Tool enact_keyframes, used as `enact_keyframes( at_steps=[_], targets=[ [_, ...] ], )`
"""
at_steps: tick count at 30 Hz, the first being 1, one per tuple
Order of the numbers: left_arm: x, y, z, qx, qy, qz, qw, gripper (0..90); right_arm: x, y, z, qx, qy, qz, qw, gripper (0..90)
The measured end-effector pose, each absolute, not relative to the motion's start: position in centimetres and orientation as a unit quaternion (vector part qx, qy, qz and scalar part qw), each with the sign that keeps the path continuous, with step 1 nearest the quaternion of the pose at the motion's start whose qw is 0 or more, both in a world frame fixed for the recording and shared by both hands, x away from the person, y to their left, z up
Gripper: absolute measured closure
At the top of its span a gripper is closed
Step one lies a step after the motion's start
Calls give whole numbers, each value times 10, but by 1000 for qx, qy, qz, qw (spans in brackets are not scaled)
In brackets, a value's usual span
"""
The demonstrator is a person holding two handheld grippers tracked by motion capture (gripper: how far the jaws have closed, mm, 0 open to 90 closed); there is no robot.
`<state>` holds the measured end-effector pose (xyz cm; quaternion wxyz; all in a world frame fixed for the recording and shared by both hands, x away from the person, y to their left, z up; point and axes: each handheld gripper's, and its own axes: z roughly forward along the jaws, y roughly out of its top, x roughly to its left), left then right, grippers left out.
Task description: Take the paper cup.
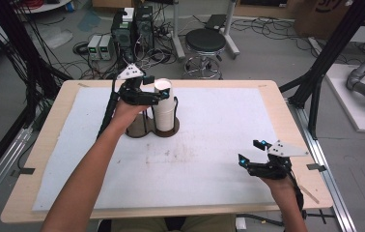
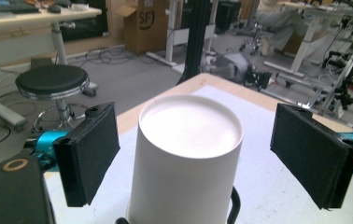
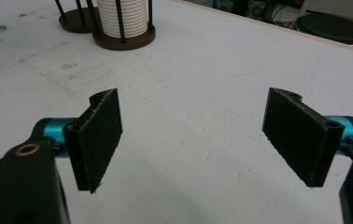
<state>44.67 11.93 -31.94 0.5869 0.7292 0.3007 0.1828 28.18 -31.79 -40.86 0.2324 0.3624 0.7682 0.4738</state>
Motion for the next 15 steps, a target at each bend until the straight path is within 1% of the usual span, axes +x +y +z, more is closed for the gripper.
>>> enact_keyframes(
  at_steps=[3,8,11,15],
  targets=[
    [452,115,-326,733,310,182,577,157,282,-318,-409,362,768,475,231,203],
    [454,112,-329,735,309,183,575,188,282,-318,-409,362,768,475,232,203],
    [455,111,-329,736,308,187,573,234,281,-319,-409,365,767,475,231,203],
    [456,111,-330,738,302,185,575,320,282,-318,-409,363,769,473,231,203]
  ],
)
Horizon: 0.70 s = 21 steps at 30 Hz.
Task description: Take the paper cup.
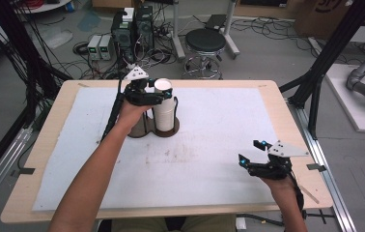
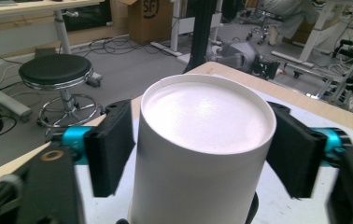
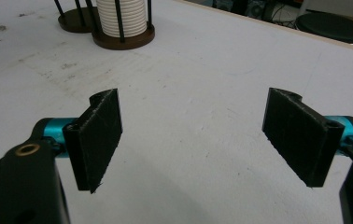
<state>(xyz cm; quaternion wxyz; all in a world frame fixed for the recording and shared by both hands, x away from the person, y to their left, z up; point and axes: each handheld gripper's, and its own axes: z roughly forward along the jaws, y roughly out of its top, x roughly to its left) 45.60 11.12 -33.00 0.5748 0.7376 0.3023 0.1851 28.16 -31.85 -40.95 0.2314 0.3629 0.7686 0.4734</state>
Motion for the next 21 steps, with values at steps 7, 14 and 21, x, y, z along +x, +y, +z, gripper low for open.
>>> enact_keyframes(
  at_steps=[7,14,21],
  targets=[
    [454,110,-327,730,299,191,585,328,282,-319,-409,363,769,473,231,203],
    [451,115,-312,716,297,194,602,330,282,-318,-409,363,768,475,232,203],
    [445,113,-286,713,278,204,610,334,281,-318,-409,363,768,475,231,203]
  ],
)
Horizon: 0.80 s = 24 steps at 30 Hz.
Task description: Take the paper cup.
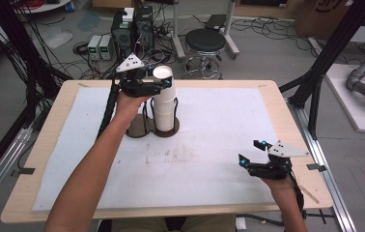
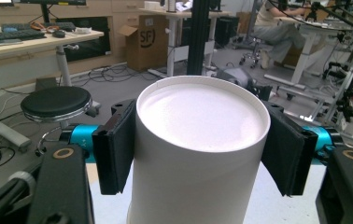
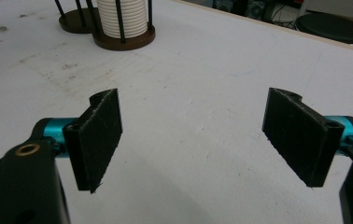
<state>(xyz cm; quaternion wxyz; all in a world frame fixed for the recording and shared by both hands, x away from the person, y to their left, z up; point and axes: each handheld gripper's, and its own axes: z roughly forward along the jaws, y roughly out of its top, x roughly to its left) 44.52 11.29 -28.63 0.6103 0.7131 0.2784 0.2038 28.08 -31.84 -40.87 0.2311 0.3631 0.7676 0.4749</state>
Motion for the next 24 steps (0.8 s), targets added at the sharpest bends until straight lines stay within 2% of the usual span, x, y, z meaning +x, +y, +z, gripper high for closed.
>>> enact_keyframes(
  at_steps=[13,24],
  targets=[
    [423,135,-254,692,259,221,636,335,280,-317,-408,363,767,477,230,203],
    [397,159,-246,687,248,230,643,336,281,-313,-408,360,769,476,228,203]
  ],
)
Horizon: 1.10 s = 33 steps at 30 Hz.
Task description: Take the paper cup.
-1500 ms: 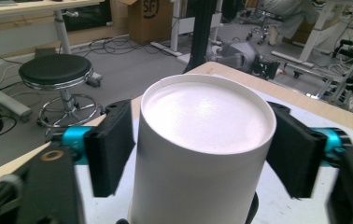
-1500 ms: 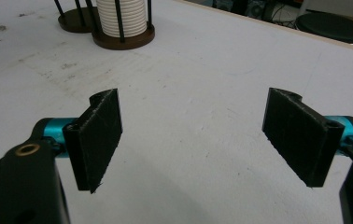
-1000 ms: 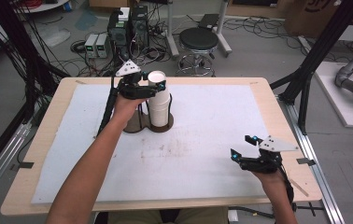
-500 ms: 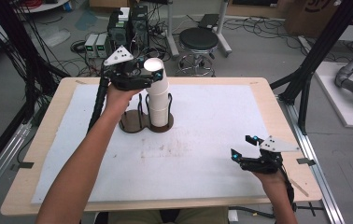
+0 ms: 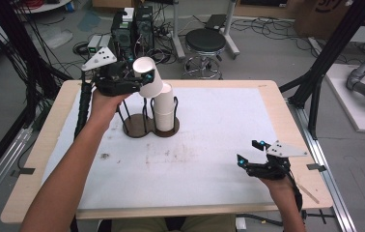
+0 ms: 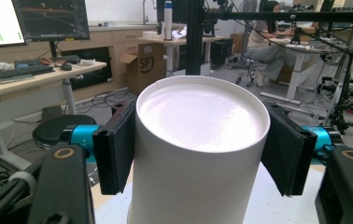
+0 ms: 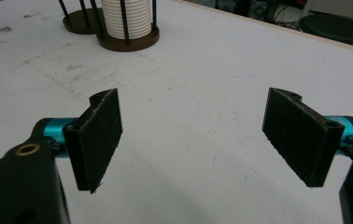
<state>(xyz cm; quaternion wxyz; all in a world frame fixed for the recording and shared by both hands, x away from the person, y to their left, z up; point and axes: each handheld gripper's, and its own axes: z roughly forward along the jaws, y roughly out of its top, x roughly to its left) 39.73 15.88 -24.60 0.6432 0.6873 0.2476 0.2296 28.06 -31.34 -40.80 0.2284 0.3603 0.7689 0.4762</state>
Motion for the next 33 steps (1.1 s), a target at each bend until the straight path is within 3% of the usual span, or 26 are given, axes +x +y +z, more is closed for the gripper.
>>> enact_keyframes(
  at_steps=[9,17,33],
  targets=[
    [365,174,-259,692,230,209,652,336,281,-308,-407,353,772,479,225,203],
    [341,185,-294,703,224,191,648,336,283,-303,-408,346,775,482,219,203],
    [321,200,-326,705,224,177,649,335,285,-294,-408,330,784,484,203,203]
  ],
)
